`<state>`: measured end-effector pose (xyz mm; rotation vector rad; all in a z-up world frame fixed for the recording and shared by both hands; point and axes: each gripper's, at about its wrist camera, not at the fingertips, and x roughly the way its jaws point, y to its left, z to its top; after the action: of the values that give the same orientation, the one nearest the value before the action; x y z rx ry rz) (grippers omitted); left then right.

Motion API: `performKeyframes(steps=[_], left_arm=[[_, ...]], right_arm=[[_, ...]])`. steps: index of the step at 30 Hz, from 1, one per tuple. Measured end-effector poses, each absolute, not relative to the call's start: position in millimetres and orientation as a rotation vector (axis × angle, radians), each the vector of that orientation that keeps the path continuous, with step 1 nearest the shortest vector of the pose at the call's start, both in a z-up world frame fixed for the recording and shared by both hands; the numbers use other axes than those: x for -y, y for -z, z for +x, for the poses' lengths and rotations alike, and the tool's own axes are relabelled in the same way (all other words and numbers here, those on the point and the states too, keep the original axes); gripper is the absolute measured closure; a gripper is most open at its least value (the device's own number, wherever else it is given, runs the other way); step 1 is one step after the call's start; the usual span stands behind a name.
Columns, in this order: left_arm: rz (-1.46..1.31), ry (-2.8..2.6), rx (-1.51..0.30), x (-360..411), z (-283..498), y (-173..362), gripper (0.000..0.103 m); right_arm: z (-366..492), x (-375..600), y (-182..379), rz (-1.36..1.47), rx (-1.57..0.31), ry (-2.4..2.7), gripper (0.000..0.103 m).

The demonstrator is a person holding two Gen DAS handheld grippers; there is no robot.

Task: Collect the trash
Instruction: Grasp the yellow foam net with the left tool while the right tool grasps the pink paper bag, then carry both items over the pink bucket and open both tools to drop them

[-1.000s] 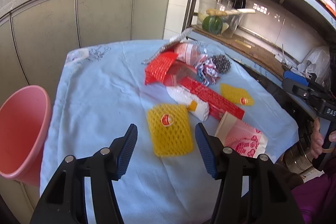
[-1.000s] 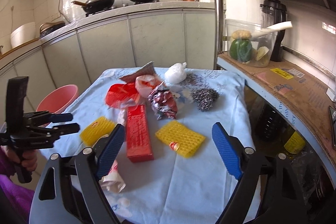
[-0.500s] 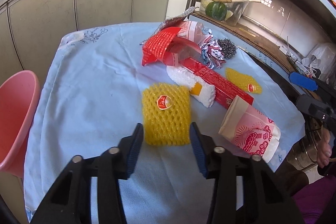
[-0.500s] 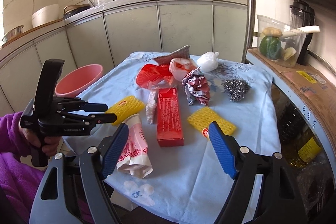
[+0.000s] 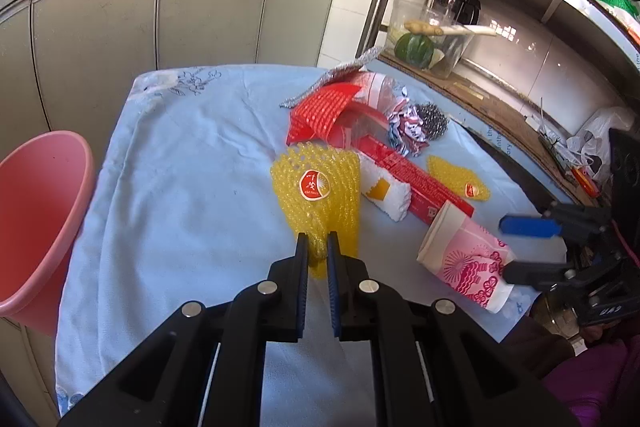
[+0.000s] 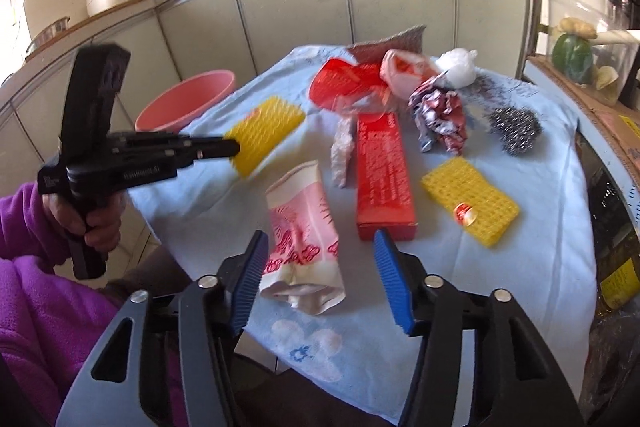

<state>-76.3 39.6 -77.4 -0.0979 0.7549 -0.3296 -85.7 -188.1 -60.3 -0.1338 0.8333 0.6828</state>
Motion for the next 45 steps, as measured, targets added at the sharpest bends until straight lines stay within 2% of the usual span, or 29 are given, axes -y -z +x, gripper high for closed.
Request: performKeyframes(steps=[3,10,18,29,38,45], left_arm=[[-0.105,0.33,-0.734,-43.3,-79.7,72.1,0.095],[-0.116,0.31,-0.695,-53.8,-85.3,64.0,0.095],[-0.148,0.234,-0.629,-81.0,-96.3,51.3,0.095],[-0.191,-0.062,-0.535,-162.4,-111.4,29.9,0.095],[-0.245,-0.302,-0.64,-228.3,-110.4,43.5,0.095],[-0.25,-0.364,-0.753,-250.1,-94.1,59.5,0.094]], right_arm=[[-86.8,184.4,67.3,-0.145,-0.872,-0.695,0.064],[-85.4,182.2,64.3,-0.122,-0.872,-0.714,0.065],[-63.8,153.2,36.9,-0.102,-0.783,-0.78,0.065],[-19.1,31.2,8.2,-0.12,-0.707,-0.97,0.065],[9.7,-77.2,18.7,-0.163,-0.742,-1.047,0.065],[18.6,-120.7,45.9,-0.194,-0.818,-1.046,0.065]])
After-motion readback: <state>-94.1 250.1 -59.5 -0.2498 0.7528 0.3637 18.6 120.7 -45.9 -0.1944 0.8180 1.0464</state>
